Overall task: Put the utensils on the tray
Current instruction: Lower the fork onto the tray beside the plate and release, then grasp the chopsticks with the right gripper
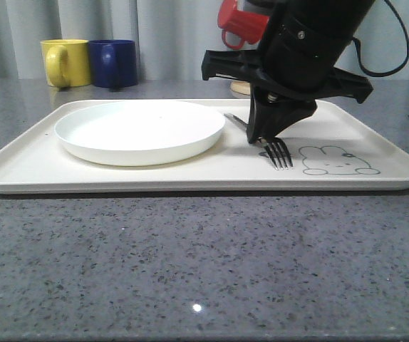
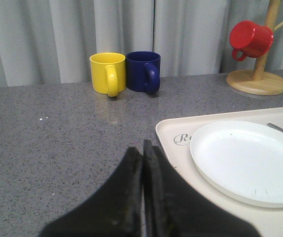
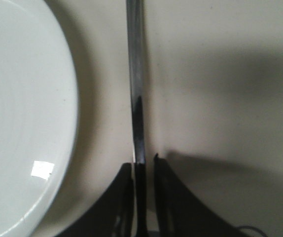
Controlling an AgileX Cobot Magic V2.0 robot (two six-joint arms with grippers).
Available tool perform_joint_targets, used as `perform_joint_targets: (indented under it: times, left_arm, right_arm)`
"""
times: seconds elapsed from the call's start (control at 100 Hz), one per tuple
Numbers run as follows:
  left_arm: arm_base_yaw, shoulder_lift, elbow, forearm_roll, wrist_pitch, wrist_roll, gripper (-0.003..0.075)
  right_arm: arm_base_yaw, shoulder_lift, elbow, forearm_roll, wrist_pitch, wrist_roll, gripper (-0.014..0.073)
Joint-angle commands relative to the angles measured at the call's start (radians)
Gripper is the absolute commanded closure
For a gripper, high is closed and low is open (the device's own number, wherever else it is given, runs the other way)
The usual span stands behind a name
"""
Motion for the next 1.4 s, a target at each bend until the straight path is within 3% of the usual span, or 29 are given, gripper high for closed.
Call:
perform_joint_targets:
  times: [0.0, 0.14, 0.28, 0.47, 0.75, 1.04, 1.23, 1.39]
  left_arm:
    - [0.002, 0.006, -0.028, -0.012, -0.069, 0.001, 0.0739]
    - [0.002, 0.006, -0.028, -0.012, -0.069, 0.001, 0.0739]
    - [0.002, 0.006, -0.028, -0.012, -0.069, 0.001, 0.0739]
    - [0.002, 0.006, -0.028, -0.012, -0.069, 0.001, 0.0739]
    - [0.002, 0.006, -0.028, -0.012, -0.069, 0.001, 0.0739]
    - [0.002, 0.006, -0.028, -0.012, -0.069, 0.001, 0.0739]
    - [0.002, 0.006, -0.028, -0.012, -0.069, 0.001, 0.0739]
    - [0.002, 0.006, -0.028, -0.012, -0.069, 0.001, 0.0739]
  right_arm:
    - [0.0, -0.04, -0.034, -0.013, -0.025, -0.002, 0.0314]
    - [0.0, -0.042, -0.041, -0.013, -0.019, -0.002, 0.0194]
    - [0.0, -0.076, -0.072, -0.018, 0.046, -0.003, 0.019]
    - [-0.026, -0.167, -0.108, -0.118, 0.119, -0.003, 0.019]
    - [-0.238, -0.232, -0.105, -0.185, 0.275, -0.098, 0.019]
    - [-0.469, -0.229, -0.07, -0.153, 0.305, -0.18, 0.019]
    - [-0.524, -0.196, -0.054, -0.028, 0.299, -0.314, 0.019]
    - [-0.537, -0.141, -0.054, -0.019, 0.298, -0.323, 0.019]
